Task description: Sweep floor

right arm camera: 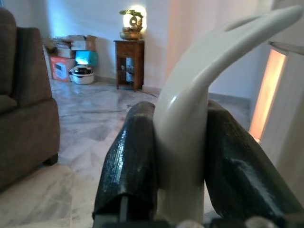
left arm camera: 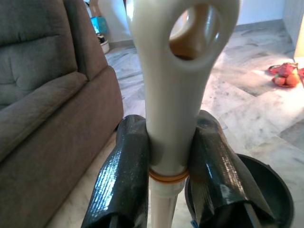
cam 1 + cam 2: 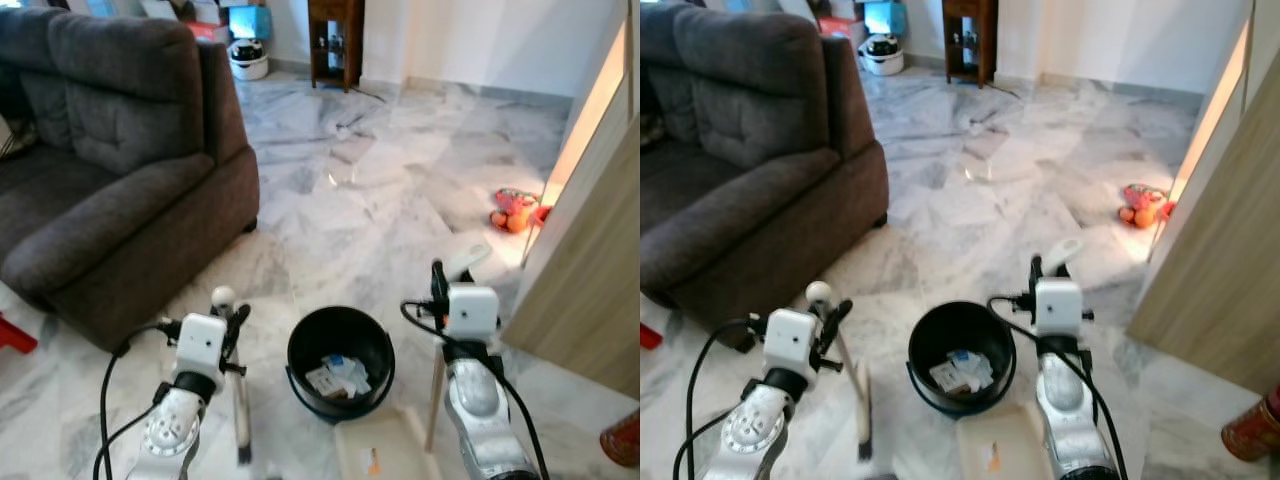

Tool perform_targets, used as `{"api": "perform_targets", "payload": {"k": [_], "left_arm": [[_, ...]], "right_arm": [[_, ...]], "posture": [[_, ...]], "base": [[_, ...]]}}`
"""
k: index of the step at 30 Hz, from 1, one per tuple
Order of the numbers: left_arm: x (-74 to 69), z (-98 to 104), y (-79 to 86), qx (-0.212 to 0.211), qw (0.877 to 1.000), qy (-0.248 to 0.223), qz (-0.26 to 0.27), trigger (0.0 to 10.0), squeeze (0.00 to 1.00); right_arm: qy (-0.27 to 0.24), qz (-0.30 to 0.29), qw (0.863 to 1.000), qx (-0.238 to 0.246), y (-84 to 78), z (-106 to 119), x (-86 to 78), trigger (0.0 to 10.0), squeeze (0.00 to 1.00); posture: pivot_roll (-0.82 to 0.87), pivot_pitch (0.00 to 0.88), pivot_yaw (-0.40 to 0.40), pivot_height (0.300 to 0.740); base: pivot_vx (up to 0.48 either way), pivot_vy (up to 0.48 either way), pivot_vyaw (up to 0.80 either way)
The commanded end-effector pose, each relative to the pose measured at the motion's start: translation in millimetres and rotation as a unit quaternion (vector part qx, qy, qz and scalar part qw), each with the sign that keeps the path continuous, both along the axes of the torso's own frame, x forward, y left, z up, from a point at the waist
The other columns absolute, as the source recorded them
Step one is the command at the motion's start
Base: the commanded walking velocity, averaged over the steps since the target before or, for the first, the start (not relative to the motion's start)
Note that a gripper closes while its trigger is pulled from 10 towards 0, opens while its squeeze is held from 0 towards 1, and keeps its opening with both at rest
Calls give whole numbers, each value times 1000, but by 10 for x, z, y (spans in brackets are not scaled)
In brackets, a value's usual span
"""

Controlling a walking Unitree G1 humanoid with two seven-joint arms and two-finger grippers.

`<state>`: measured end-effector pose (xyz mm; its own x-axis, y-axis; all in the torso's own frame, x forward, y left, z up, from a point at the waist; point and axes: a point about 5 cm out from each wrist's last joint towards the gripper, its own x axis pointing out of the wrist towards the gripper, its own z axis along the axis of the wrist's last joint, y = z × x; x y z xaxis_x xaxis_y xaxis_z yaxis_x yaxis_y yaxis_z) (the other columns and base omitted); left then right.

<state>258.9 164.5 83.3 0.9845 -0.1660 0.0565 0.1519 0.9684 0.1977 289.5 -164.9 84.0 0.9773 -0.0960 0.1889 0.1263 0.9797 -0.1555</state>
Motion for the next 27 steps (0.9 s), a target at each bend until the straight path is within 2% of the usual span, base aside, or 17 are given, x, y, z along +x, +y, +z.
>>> {"api": "perform_targets", "payload": {"k": [1,14,22,27], "left_arm": [[15,89,25,1,1000,-22,3,10000,0],[36,91,2,-1,1000,-23,3,10000,0],[37,92,-16,-2,1000,-24,4,10000,0],[38,36,-41,-5,1000,-7,-5,10000,0]], "right_arm": [[-23,9,1000,-2,45,94,39,10000,0],[-22,9,1000,1,30,97,54,10000,0],[-19,8,1000,5,6,89,56,10000,0],[-3,6,1000,13,2,36,60,10000,0]], "posture": [[137,28,51,740],[134,30,46,740],[133,39,35,740],[127,29,40,740]], "base": [[-307,0,0],[-302,0,0],[0,0,0],[0,0,0]]}}
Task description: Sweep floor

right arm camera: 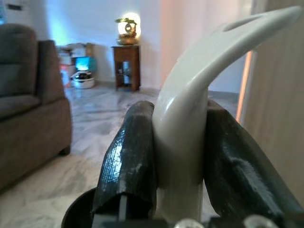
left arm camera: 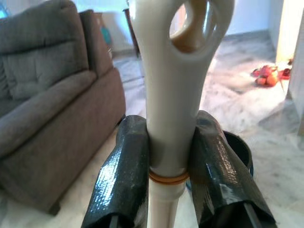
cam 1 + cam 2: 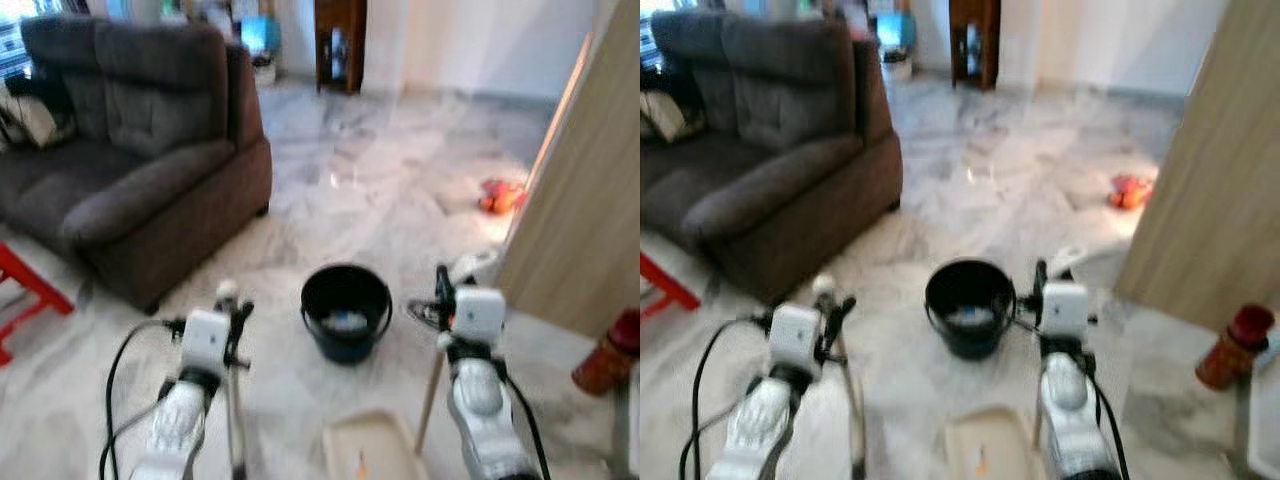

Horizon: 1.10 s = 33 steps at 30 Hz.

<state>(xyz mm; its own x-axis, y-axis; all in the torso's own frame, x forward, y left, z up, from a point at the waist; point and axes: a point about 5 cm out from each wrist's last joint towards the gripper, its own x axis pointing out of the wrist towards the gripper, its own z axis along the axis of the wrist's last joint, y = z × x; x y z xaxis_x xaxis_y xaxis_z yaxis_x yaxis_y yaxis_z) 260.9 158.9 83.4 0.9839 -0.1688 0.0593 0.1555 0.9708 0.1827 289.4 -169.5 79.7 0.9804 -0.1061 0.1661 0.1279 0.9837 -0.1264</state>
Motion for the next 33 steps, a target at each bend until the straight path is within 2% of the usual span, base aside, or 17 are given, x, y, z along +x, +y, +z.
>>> {"api": "perform_targets", "payload": {"k": [1,9,14,23,33], "left_arm": [[21,35,16,2,1000,-7,-3,10000,0],[53,45,-1,2,1000,-8,-7,10000,0],[94,-64,-43,4,1000,21,-18,10000,0],[180,14,-4,14,1000,-2,-10,10000,0],[210,-18,-69,16,1000,-1,-16,10000,0]], "right_arm": [[-12,6,1000,-2,48,81,66,10000,0],[-5,3,1000,7,49,60,76,10000,0],[4,-2,1000,8,37,16,71,10000,0],[3,-10,1000,14,33,23,97,10000,0],[6,-11,1000,10,1,3,103,10000,0]], "posture": [[126,29,42,740],[124,18,43,740],[128,6,44,740],[104,0,50,740],[102,0,45,740]], "base": [[0,0,0],[0,0,-763],[0,0,-800],[0,0,-800],[0,0,-800]]}}
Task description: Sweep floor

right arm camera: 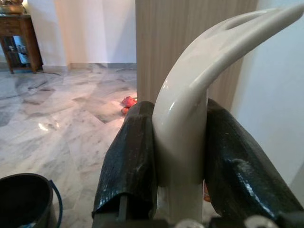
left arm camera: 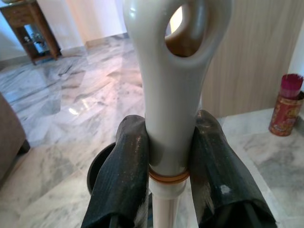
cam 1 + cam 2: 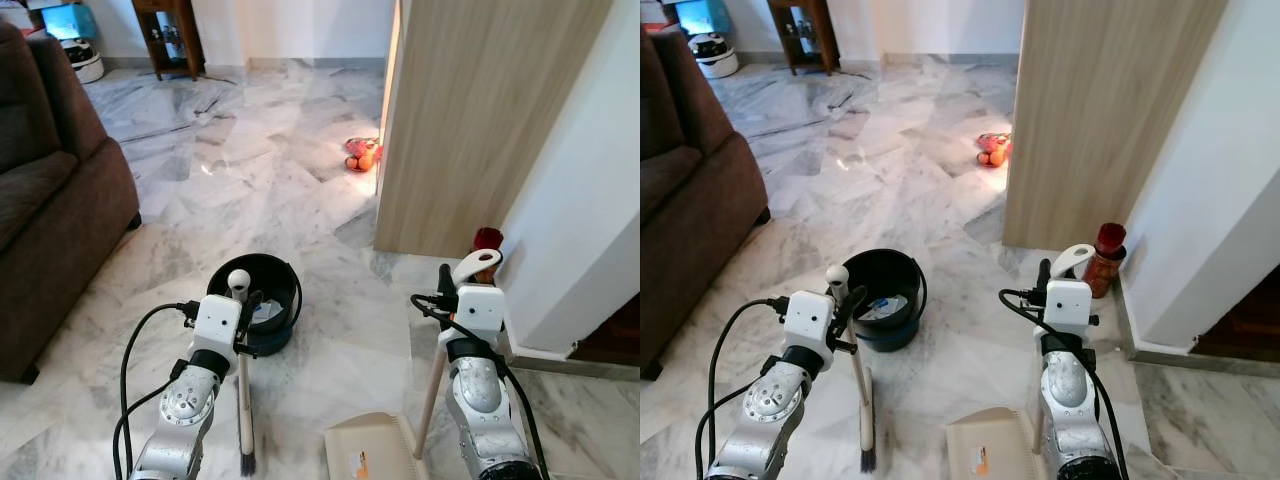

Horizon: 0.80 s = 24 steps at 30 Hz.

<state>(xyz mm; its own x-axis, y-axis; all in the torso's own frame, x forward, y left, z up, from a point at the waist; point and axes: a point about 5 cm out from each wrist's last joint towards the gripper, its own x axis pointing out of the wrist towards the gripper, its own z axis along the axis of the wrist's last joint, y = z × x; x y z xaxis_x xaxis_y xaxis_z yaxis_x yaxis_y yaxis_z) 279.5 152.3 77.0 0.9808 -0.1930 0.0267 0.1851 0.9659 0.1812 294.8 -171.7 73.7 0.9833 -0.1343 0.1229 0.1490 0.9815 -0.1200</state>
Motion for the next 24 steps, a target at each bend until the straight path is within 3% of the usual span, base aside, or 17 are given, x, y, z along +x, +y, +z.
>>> {"api": "perform_targets", "payload": {"k": [1,5,12,24], "left_arm": [[28,47,0,14,1000,-18,-4,10000,0],[70,70,-31,15,1000,-21,-12,10000,0],[70,74,-76,10,999,-24,-18,10000,0],[120,100,-72,9,999,-32,-10,10000,0]], "right_arm": [[-15,2,1000,3,22,64,49,10000,0],[-16,-2,1000,5,13,72,59,10000,0],[-12,-8,1000,1,-44,36,15,10000,0],[-22,-4,1000,2,-7,106,88,10000,0]], "posture": [[102,0,45,740],[90,0,53,740],[91,0,48,740],[75,0,46,740]], "base": [[0,0,-800],[0,-329,-800],[0,0,-800],[0,-62,-800]]}}
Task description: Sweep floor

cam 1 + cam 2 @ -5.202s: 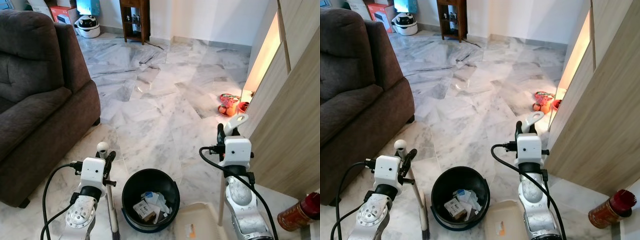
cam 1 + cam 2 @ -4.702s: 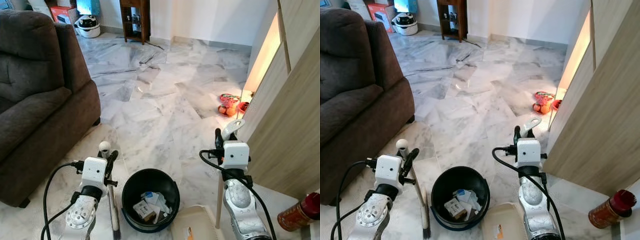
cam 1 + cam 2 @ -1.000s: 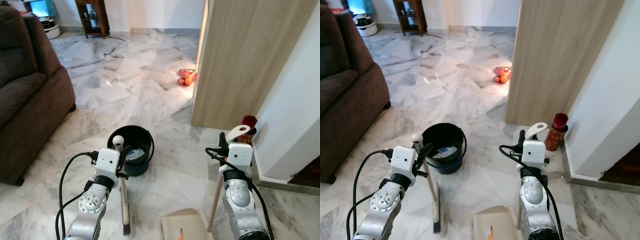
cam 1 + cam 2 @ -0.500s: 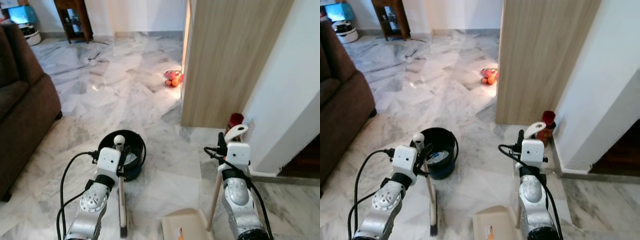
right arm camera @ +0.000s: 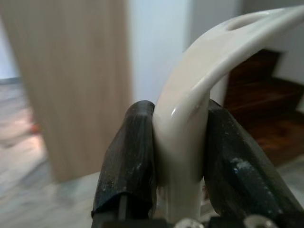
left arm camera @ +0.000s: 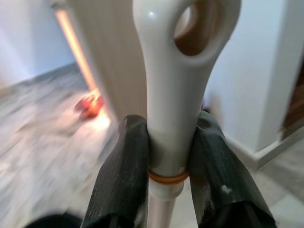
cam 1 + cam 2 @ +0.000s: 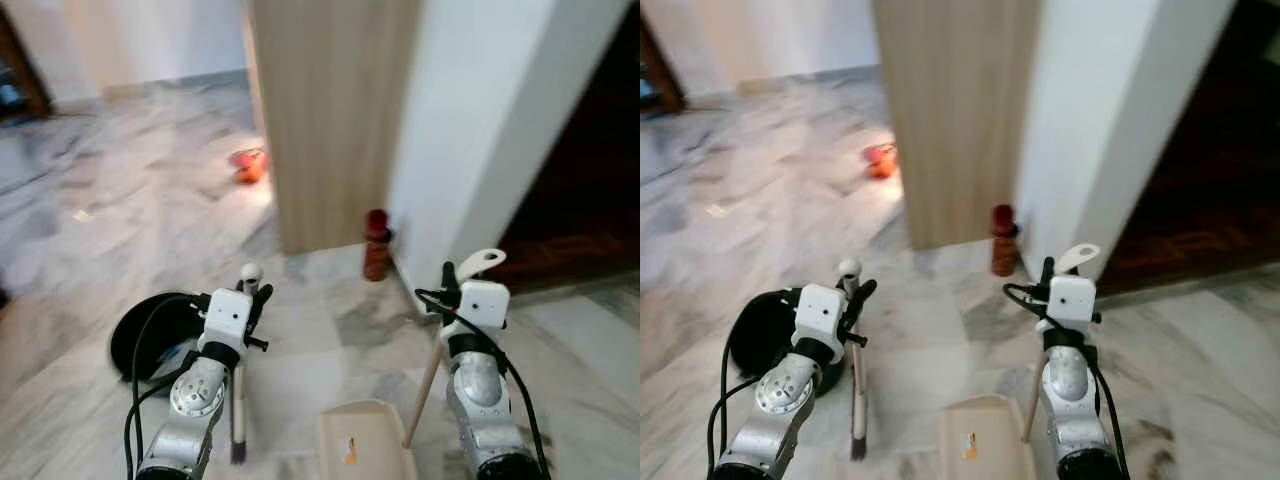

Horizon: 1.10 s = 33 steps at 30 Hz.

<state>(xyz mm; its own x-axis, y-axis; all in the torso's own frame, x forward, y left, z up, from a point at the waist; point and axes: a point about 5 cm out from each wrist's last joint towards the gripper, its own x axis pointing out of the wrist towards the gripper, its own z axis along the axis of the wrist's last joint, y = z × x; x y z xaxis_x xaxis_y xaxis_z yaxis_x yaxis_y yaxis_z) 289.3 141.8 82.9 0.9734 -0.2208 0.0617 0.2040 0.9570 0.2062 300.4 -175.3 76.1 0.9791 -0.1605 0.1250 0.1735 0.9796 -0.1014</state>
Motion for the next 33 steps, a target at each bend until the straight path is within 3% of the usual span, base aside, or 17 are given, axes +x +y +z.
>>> {"api": "perform_targets", "payload": {"k": [1,23,33], "left_arm": [[21,42,33,0,1000,-12,4,10000,0],[56,85,9,-2,1000,-24,9,10000,0],[50,91,14,-2,1000,-25,11,10000,0]], "right_arm": [[-19,8,1000,-7,29,82,32,10000,0],[-23,5,1000,-7,40,98,29,10000,0],[-21,6,1000,-6,57,85,18,10000,0]], "posture": [[75,0,46,740],[67,17,51,740],[72,27,51,740]], "base": [[0,0,-800],[0,-104,-800],[0,-260,-800]]}}
